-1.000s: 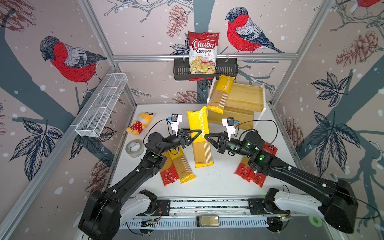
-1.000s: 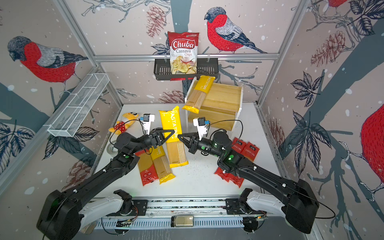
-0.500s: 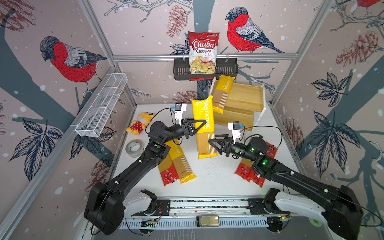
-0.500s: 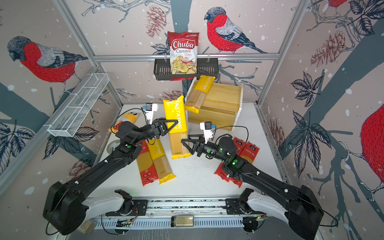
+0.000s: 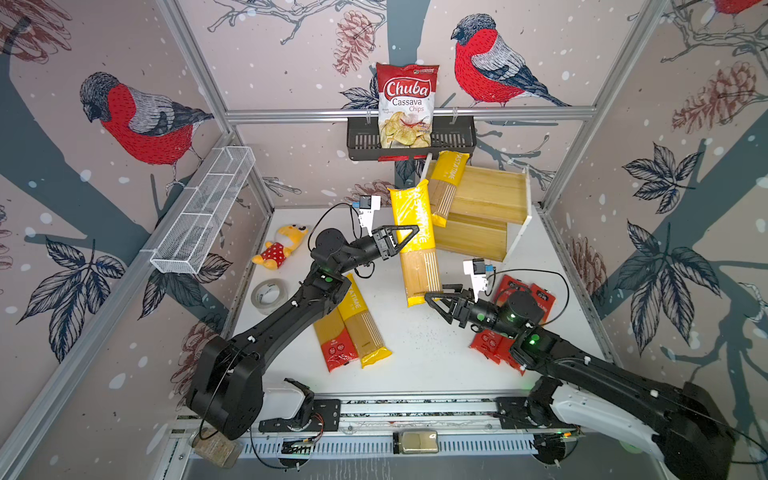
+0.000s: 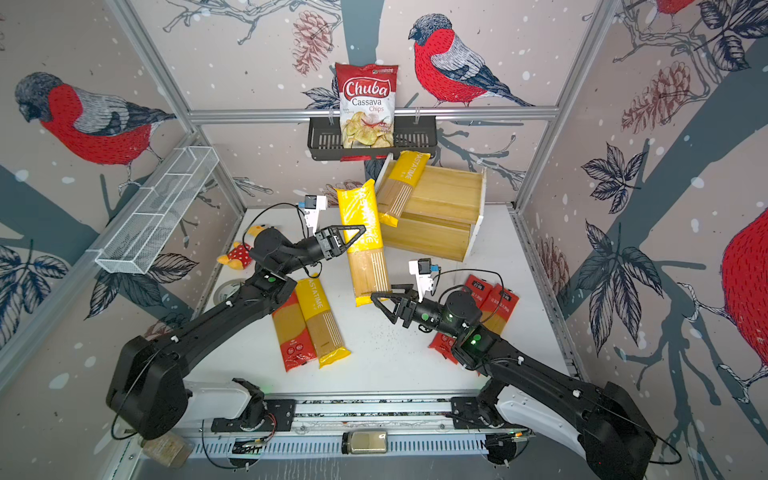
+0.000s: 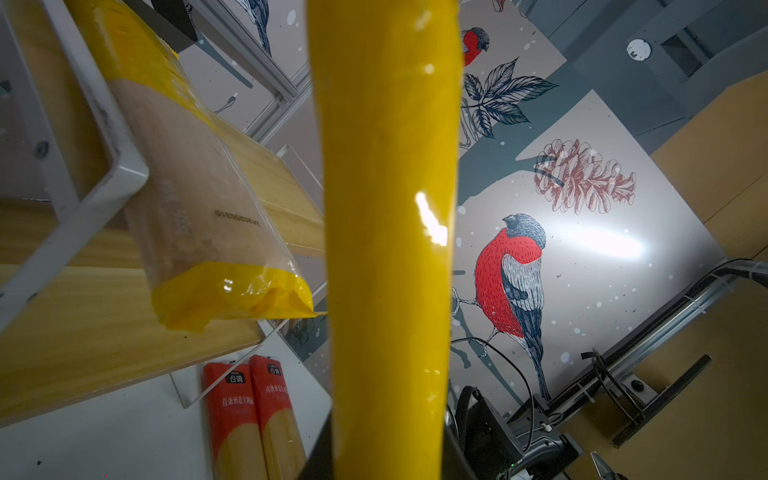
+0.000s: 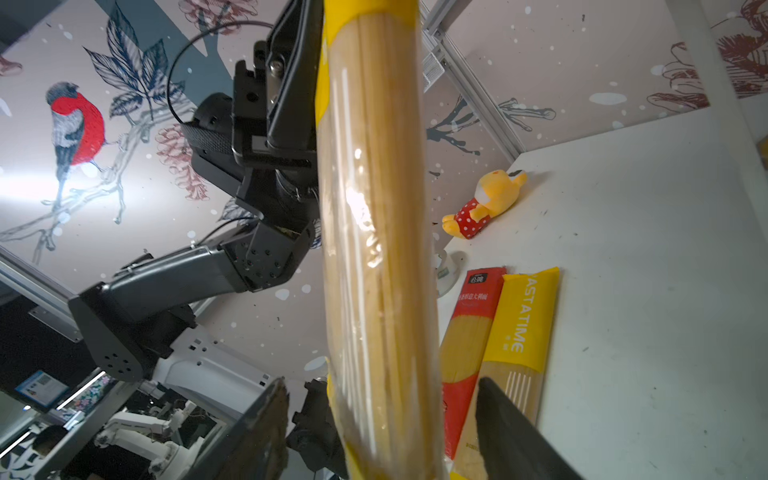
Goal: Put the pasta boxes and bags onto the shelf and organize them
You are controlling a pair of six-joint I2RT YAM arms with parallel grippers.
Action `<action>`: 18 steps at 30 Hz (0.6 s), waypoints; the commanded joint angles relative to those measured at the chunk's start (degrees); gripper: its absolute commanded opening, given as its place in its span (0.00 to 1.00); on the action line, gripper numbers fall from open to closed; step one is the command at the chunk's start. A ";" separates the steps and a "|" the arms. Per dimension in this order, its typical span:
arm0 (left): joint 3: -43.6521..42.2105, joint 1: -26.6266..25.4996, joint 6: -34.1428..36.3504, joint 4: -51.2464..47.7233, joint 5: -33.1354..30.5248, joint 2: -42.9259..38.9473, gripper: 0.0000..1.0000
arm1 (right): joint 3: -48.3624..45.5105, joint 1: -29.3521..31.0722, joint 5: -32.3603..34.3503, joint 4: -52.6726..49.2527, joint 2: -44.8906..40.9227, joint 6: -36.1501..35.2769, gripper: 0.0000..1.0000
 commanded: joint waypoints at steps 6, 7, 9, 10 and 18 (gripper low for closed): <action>-0.45 -1.51 -2.02 11.62 -1.25 0.39 0.00 | 1.68 -0.18 0.43 3.89 1.79 2.41 0.69; -0.32 -1.52 -1.87 11.62 -1.26 0.48 0.00 | 1.65 -0.22 1.02 3.88 1.87 2.69 0.69; -0.21 -1.61 -1.69 11.54 -1.26 0.57 0.00 | 0.68 -0.18 1.43 5.76 1.83 3.14 0.70; -0.13 -1.72 -1.59 11.51 -1.16 0.66 0.00 | 0.50 -0.18 1.25 6.13 1.83 3.32 0.71; -0.11 -2.49 -1.55 12.40 -0.89 1.60 0.00 | 0.80 -0.14 1.42 6.19 1.65 4.20 0.69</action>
